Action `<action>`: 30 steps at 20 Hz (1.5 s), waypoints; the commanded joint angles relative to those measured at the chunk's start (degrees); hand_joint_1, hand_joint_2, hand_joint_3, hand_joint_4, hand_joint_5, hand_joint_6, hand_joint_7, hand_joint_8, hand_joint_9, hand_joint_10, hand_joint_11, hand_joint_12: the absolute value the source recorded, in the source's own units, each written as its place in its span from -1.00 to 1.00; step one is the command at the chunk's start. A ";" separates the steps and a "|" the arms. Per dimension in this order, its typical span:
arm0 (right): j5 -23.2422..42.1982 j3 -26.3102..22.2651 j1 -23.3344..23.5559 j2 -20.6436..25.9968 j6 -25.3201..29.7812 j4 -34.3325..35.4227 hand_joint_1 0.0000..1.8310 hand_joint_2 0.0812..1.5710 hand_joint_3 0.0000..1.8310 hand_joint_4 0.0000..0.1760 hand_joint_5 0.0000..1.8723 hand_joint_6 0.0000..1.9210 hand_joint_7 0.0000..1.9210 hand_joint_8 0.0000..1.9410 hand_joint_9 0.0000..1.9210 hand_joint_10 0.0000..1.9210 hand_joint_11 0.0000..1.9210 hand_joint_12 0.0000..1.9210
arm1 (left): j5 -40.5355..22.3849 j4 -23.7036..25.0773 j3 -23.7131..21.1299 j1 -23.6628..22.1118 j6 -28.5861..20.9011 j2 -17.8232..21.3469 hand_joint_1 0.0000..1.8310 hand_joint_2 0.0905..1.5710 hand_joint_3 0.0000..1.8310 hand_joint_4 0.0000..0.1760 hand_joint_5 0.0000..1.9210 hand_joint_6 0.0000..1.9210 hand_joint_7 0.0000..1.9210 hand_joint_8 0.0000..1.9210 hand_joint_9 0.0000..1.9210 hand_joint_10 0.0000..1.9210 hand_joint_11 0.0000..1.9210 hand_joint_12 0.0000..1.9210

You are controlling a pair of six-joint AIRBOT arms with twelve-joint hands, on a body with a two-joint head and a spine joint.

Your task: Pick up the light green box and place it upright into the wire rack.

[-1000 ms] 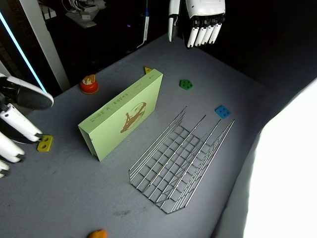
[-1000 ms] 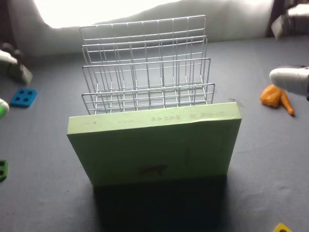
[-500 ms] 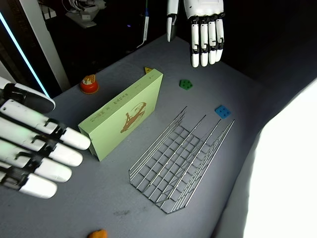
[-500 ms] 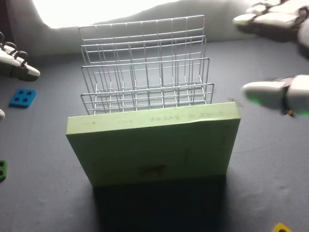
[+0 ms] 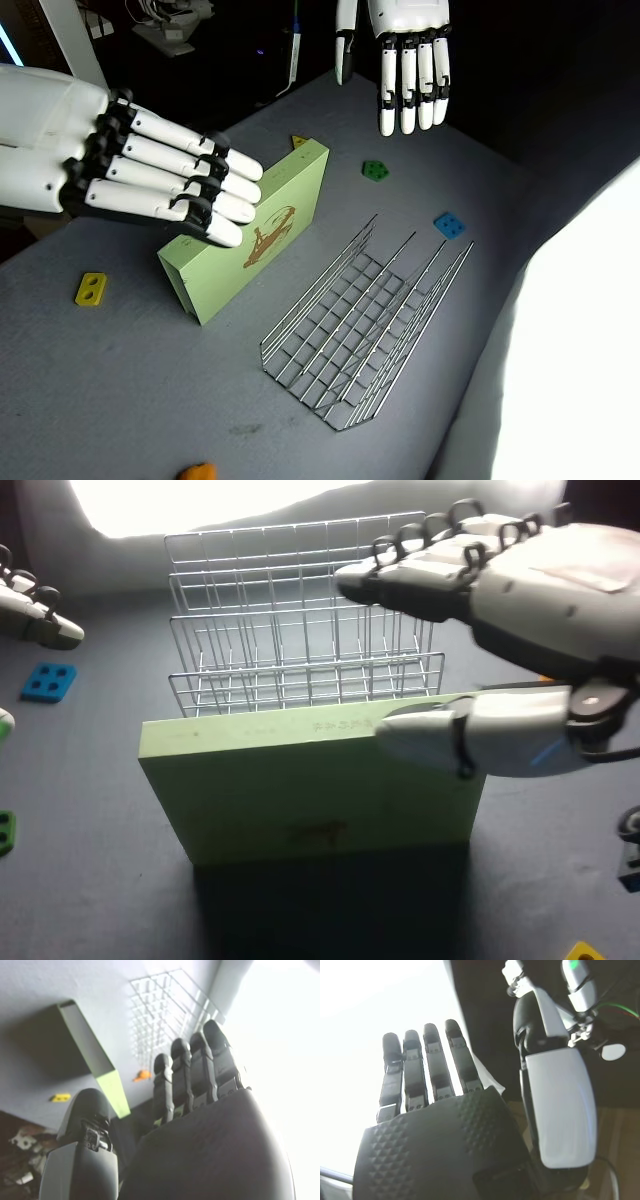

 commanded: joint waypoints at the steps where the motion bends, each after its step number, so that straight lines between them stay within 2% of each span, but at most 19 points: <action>1: 4.17 -0.14 0.75 -0.66 -2.77 1.31 -0.62 0.45 -1.00 -1.00 -0.83 -1.00 -0.82 -1.00 -0.84 -1.00 -1.00 -0.44 | 4.93 0.55 0.03 -0.62 0.31 -0.04 -0.65 0.63 -1.00 -0.52 -0.72 -0.98 -0.71 -0.99 -0.85 -0.96 -1.00 -0.57; 3: 7.82 -0.09 -0.69 -3.98 -6.15 2.09 -0.62 0.45 -1.00 -1.00 -0.84 -1.00 -0.82 -1.00 -0.85 -1.00 -1.00 -0.47 | 4.94 0.55 -0.03 -0.30 0.31 -0.02 -0.62 0.62 -1.00 -0.52 -0.73 -0.99 -0.71 -0.99 -0.83 -0.97 -1.00 -0.52; 5: 9.10 0.45 -1.60 -6.72 -7.03 2.73 -0.63 0.45 -1.00 -1.00 -0.84 -1.00 -0.82 -1.00 -0.85 -1.00 -1.00 -0.48 | 4.95 0.55 -0.03 -0.25 0.34 -0.02 -0.61 0.62 -1.00 -0.52 -0.73 -0.99 -0.71 -0.99 -0.83 -0.97 -1.00 -0.51; 6: 9.68 1.13 -1.09 -8.75 -11.83 8.92 -0.63 0.45 -1.00 -1.00 -0.84 -1.00 -0.82 -1.00 -0.85 -1.00 -1.00 -0.48 | 4.95 0.55 0.03 -0.19 0.34 -0.01 -0.61 0.62 -1.00 -0.52 -0.73 -0.99 -0.71 -0.99 -0.83 -0.97 -1.00 -0.51; 7: 10.06 1.51 -0.89 -9.63 -13.38 11.41 -0.62 0.45 -1.00 -1.00 -0.85 -1.00 -0.84 -1.00 -0.86 -1.00 -1.00 -0.50 | 4.95 0.55 0.07 -0.19 0.34 -0.01 -0.65 0.62 -1.00 -0.59 -0.79 -1.00 -0.72 -1.00 -0.83 -0.97 -1.00 -0.51; 10: 10.82 3.81 0.19 -13.43 -14.69 15.15 -0.61 0.45 -1.00 -1.00 -0.85 -1.00 -0.83 -1.00 -0.86 -1.00 -1.00 -0.55 | 4.95 0.55 0.20 -0.14 0.34 -0.01 -0.66 0.62 -1.00 -0.65 -0.81 -1.00 -0.71 -0.99 -0.83 -0.97 -1.00 -0.51; 14: 10.08 7.90 2.47 -17.11 -24.24 31.02 -0.60 0.45 -1.00 -1.00 -0.86 -1.00 -0.81 -1.00 -0.86 -1.00 -1.00 -0.61 | 4.97 0.55 0.40 -0.14 0.50 -0.03 -0.69 0.63 -1.00 -0.63 -0.82 -1.00 -0.72 -1.00 -0.84 -0.98 -1.00 -0.56; 17: 10.07 10.55 3.34 -19.71 -28.88 37.06 -0.59 0.44 -1.00 -1.00 -0.86 -1.00 -0.82 -1.00 -0.87 -1.00 -1.00 -0.62 | 4.99 0.55 0.44 -0.13 0.69 -0.06 -0.72 0.64 -1.00 -0.65 -0.82 -1.00 -0.72 -1.00 -0.84 -0.99 -1.00 -0.60; 18: 10.03 10.89 3.40 -20.25 -30.52 38.24 -0.62 0.44 -1.00 -1.00 -0.84 -1.00 -0.80 -1.00 -0.85 -1.00 -1.00 -0.65 | 4.99 0.55 0.45 -0.13 0.69 -0.07 -0.72 0.64 -1.00 -0.75 -0.78 -0.99 -0.70 -0.99 -0.84 -0.99 -1.00 -0.74; 20: 9.99 11.73 3.38 -21.40 -31.37 38.49 -0.63 0.45 -1.00 -1.00 -0.84 -1.00 -0.81 -1.00 -0.85 -1.00 -1.00 -0.62 | 4.99 0.55 0.45 -0.12 0.72 -0.09 -0.72 0.63 -1.00 -0.81 -0.77 -0.99 -0.67 -0.99 -0.81 -0.98 -1.00 -0.72; 23: 9.12 12.56 3.68 -22.12 -35.15 44.29 -0.63 0.45 -1.00 -1.00 -0.84 -1.00 -0.81 -1.00 -0.85 -1.00 -1.00 -0.62 | 5.00 0.55 0.43 -0.12 0.78 -0.10 -0.72 0.63 -1.00 -0.82 -0.76 -0.99 -0.67 -0.99 -0.81 -0.98 -1.00 -0.72; 30: 8.82 13.00 2.35 -23.72 -38.09 44.96 -0.63 0.45 -1.00 -1.00 -0.84 -1.00 -0.81 -1.00 -0.85 -1.00 -1.00 -0.62 | 5.01 0.55 0.36 -0.06 0.86 -0.10 -0.72 0.63 -1.00 -0.82 -0.76 -0.99 -0.66 -0.99 -0.81 -0.98 -1.00 -0.71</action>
